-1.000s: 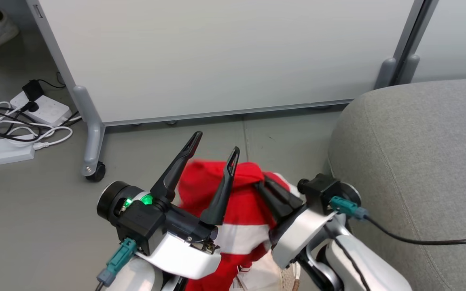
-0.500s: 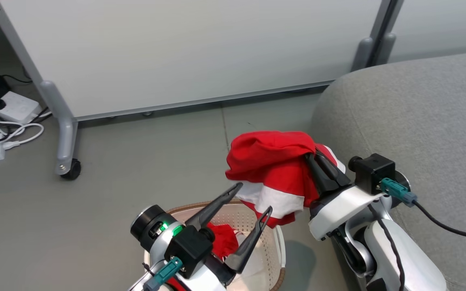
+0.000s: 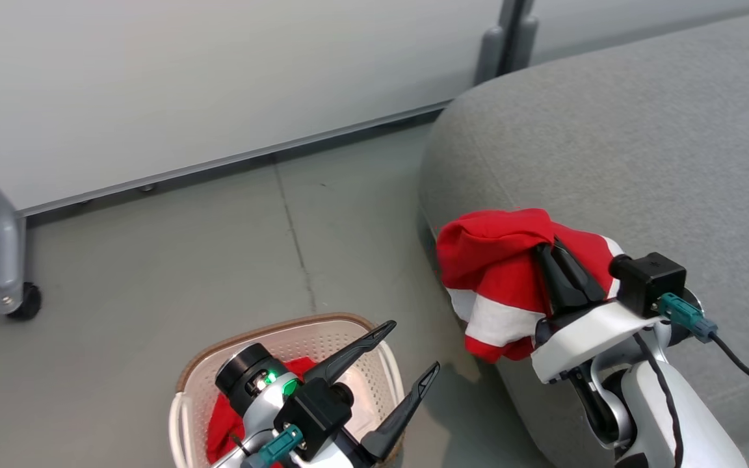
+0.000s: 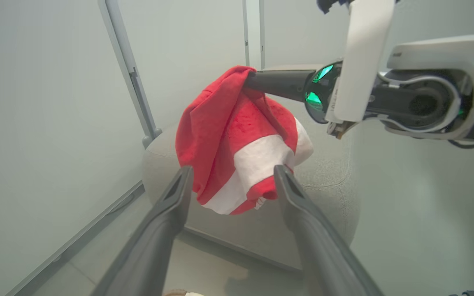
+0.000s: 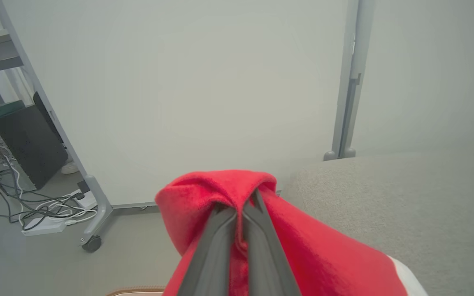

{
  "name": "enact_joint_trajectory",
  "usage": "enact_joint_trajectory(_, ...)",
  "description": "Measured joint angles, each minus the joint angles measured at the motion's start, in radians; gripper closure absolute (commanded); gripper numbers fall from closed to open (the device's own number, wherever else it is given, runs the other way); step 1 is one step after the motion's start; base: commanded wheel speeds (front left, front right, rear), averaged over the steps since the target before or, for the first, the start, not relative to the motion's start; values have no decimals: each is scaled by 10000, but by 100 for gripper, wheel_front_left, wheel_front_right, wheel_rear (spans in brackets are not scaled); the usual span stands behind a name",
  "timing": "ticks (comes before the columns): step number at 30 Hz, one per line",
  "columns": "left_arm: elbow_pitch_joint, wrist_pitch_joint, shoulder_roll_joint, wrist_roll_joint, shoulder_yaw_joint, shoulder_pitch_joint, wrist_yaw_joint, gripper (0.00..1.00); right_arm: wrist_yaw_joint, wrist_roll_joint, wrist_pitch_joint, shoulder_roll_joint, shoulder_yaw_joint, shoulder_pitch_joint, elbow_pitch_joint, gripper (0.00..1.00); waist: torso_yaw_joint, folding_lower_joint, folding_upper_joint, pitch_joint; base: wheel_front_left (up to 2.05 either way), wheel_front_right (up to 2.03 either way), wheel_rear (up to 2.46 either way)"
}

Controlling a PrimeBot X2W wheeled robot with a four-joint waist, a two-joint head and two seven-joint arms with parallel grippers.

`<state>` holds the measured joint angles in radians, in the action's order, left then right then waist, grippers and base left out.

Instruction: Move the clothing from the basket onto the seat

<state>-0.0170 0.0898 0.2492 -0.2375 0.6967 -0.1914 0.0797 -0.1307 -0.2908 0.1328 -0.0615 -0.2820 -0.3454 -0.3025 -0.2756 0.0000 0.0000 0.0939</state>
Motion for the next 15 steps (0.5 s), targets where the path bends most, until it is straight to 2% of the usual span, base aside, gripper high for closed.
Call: enact_joint_trajectory(15, -437, -295, 337, -19, 293, -251, 146, 0, 2, -19, 324, 90, 1055, 299, 205, 100, -1574, 0, 0, 719, 0, 0, 0)
